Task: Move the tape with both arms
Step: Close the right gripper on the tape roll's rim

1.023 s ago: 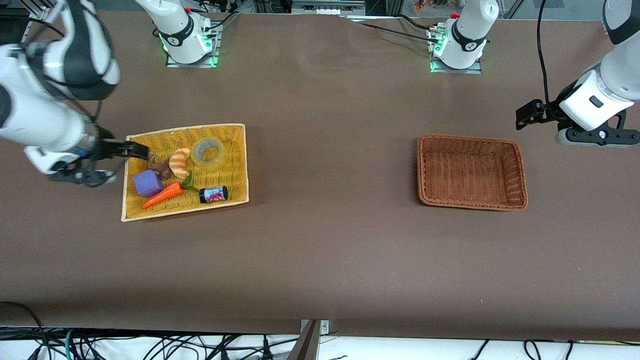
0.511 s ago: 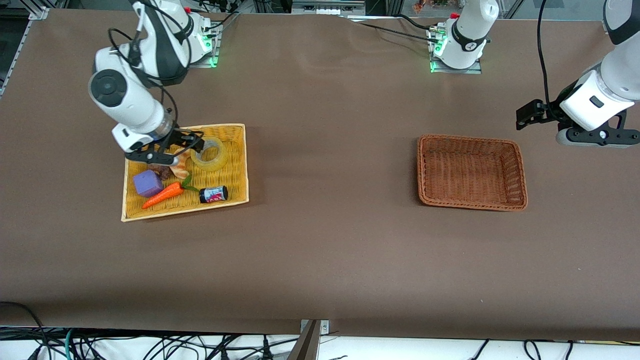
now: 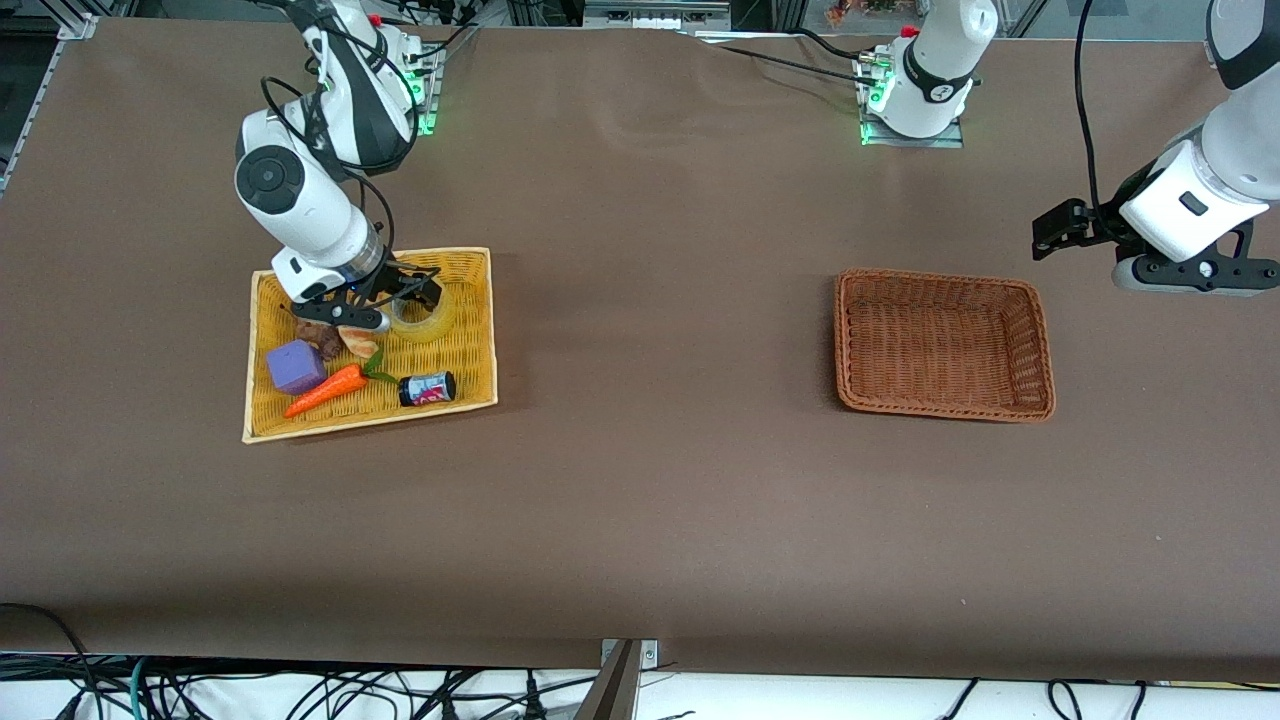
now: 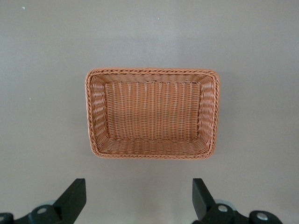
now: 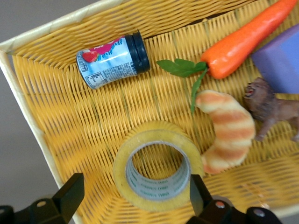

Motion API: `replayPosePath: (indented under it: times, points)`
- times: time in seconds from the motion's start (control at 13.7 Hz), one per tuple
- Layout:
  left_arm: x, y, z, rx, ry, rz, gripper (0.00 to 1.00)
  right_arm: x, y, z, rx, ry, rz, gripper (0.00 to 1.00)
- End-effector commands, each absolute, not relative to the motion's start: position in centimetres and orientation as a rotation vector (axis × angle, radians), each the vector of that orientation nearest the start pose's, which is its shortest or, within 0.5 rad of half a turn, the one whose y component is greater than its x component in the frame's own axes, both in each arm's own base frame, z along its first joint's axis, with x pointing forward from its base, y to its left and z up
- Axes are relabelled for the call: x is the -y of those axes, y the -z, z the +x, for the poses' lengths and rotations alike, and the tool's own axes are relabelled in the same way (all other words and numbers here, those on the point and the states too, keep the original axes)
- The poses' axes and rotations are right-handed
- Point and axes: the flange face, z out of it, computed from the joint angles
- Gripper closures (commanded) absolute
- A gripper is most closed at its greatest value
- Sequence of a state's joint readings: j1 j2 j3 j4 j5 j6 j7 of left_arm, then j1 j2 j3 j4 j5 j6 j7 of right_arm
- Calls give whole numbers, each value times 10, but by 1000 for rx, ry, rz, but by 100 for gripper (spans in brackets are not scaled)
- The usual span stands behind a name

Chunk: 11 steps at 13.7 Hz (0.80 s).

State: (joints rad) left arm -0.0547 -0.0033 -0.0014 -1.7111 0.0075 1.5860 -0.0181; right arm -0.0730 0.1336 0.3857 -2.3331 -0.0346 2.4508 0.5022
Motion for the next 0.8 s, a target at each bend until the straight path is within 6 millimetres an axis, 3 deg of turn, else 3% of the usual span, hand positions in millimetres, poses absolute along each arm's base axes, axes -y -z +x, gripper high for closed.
replayPosePath:
  times: [0.0,0.37,0.73]
  points:
    - [27,-563,545,-94,-200,-3092,0,-160,-256,474,-308,11,-3078,0]
    - [26,-562,545,-92,-203,-3092,0,-192,-235,461,-337,4,-3048,0]
    - [26,-562,545,-92,-203,-3092,0,-191,-228,456,-308,-1,-3058,1]
